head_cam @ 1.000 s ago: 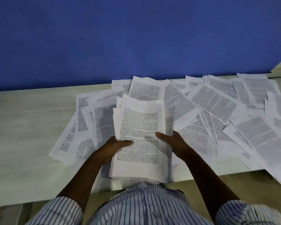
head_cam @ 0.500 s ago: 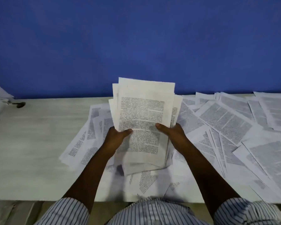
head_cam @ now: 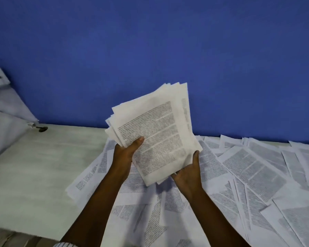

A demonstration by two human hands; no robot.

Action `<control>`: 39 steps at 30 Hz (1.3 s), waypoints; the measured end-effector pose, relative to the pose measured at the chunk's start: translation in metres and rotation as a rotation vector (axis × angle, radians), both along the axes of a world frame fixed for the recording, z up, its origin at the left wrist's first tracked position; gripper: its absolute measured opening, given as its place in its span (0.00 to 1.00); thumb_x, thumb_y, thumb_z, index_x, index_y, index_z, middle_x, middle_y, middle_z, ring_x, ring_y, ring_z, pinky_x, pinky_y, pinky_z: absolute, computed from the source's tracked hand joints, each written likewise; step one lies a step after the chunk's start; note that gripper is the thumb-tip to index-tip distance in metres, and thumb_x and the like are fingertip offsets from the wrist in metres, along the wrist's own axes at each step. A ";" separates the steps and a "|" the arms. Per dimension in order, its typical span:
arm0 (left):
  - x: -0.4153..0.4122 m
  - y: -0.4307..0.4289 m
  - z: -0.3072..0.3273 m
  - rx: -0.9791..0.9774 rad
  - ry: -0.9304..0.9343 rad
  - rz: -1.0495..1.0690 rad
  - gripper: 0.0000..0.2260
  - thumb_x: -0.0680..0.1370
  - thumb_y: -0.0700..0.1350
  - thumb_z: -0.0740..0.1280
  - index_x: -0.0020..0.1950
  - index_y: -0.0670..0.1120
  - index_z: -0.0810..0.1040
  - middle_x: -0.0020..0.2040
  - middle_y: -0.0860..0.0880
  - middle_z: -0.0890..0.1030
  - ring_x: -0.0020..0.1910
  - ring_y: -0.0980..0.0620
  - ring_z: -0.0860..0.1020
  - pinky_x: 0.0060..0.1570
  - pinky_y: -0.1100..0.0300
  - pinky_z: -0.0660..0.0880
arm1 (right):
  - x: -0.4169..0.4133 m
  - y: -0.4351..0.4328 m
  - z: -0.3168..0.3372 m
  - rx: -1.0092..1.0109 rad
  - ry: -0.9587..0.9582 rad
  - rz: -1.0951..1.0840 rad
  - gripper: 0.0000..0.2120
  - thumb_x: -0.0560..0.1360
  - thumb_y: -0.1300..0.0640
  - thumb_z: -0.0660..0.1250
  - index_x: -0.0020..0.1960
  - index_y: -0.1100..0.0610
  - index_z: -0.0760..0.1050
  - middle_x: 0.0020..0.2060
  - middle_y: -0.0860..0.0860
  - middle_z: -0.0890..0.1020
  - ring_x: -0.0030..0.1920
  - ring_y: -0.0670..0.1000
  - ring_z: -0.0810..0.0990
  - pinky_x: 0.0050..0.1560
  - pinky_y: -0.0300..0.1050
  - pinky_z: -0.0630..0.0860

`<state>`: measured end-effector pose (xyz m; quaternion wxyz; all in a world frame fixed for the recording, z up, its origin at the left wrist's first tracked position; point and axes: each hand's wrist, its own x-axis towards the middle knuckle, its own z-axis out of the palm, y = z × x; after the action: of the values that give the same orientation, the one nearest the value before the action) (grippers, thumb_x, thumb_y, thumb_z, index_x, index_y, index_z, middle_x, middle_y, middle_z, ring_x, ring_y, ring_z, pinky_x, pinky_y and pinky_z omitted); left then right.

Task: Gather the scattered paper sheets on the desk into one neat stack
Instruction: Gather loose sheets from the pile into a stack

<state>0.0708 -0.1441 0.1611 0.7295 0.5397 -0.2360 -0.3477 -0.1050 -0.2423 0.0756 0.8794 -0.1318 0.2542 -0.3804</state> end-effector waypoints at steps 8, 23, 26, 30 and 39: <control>-0.008 0.012 0.002 -0.114 0.110 -0.016 0.22 0.74 0.39 0.71 0.68 0.48 0.77 0.65 0.43 0.80 0.63 0.41 0.79 0.61 0.41 0.75 | 0.002 -0.011 0.004 -0.044 -0.074 -0.021 0.34 0.70 0.38 0.74 0.72 0.50 0.73 0.70 0.55 0.76 0.72 0.59 0.72 0.73 0.65 0.64; -0.007 0.089 -0.024 0.244 0.033 -0.104 0.23 0.71 0.40 0.76 0.65 0.41 0.79 0.60 0.43 0.83 0.59 0.41 0.82 0.60 0.48 0.77 | -0.053 -0.015 0.043 -0.569 0.492 0.483 0.20 0.77 0.49 0.68 0.66 0.57 0.76 0.56 0.54 0.85 0.58 0.60 0.82 0.59 0.56 0.77; -0.036 0.098 -0.029 0.332 0.098 -0.154 0.14 0.78 0.38 0.67 0.63 0.41 0.80 0.58 0.43 0.84 0.55 0.44 0.84 0.54 0.53 0.80 | -0.054 0.013 0.038 -0.499 0.439 0.598 0.20 0.77 0.51 0.67 0.68 0.53 0.75 0.62 0.54 0.83 0.61 0.59 0.81 0.64 0.58 0.76; -0.057 0.118 -0.051 0.385 0.313 -0.142 0.15 0.77 0.46 0.68 0.60 0.40 0.82 0.59 0.39 0.83 0.57 0.40 0.82 0.59 0.50 0.78 | -0.069 0.042 0.011 -0.393 0.423 0.594 0.22 0.74 0.54 0.69 0.67 0.56 0.76 0.62 0.56 0.82 0.62 0.58 0.81 0.63 0.54 0.77; -0.071 0.111 -0.042 0.471 0.335 -0.386 0.15 0.77 0.43 0.69 0.63 0.43 0.80 0.59 0.41 0.83 0.53 0.42 0.84 0.50 0.52 0.82 | -0.067 0.041 0.013 -0.307 0.397 0.558 0.19 0.76 0.53 0.68 0.66 0.55 0.78 0.61 0.55 0.82 0.61 0.58 0.81 0.63 0.54 0.77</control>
<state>-0.0003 -0.0329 0.1194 0.5342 0.5741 -0.1242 -0.6080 -0.1718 -0.2009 0.0887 0.8528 -0.3975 0.3141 -0.1268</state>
